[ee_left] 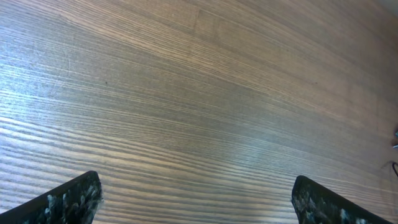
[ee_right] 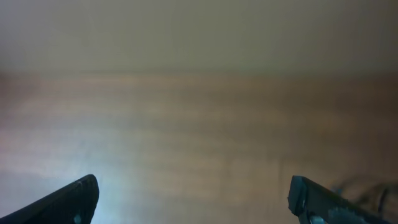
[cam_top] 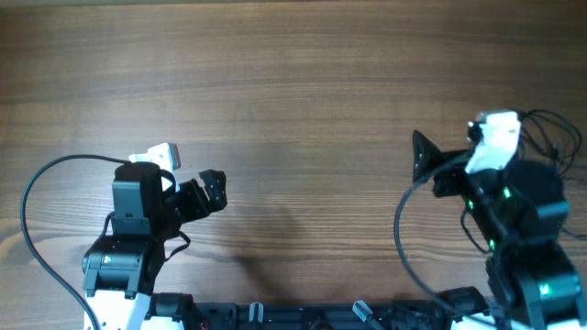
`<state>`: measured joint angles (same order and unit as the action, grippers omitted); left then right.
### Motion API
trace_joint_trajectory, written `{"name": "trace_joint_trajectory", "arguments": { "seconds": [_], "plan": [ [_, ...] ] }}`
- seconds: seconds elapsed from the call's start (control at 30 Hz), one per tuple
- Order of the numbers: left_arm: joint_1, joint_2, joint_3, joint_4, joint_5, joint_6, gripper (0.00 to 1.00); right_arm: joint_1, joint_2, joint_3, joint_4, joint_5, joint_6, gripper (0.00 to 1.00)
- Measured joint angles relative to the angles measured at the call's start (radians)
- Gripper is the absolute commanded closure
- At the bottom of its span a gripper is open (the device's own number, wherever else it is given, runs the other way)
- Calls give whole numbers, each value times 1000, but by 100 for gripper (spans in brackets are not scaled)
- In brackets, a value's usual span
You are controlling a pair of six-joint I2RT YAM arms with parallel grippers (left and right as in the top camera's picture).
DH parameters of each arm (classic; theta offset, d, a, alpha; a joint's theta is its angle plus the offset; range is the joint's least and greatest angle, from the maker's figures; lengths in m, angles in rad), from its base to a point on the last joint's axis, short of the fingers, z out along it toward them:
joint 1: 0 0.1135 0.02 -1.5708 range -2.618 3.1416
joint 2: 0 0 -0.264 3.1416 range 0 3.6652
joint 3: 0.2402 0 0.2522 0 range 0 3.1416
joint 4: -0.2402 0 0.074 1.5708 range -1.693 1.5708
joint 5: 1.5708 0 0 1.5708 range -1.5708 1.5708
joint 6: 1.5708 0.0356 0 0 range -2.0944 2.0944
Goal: Untangle cables
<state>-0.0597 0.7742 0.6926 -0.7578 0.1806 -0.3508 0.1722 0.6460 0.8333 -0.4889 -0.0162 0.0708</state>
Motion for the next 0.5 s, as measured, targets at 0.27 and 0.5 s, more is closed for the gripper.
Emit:
{"name": "trace_joint_trajectory", "arguments": {
  "seconds": [0.27, 0.5],
  "plan": [
    [0, 0, 0, 0, 0, 0, 0, -74, -256, -300, 385, -22, -43, 0],
    [0, 1, 0, 0, 0, 0, 0, -84, -411, -521, 597, -43, -42, 0]
  ]
}}
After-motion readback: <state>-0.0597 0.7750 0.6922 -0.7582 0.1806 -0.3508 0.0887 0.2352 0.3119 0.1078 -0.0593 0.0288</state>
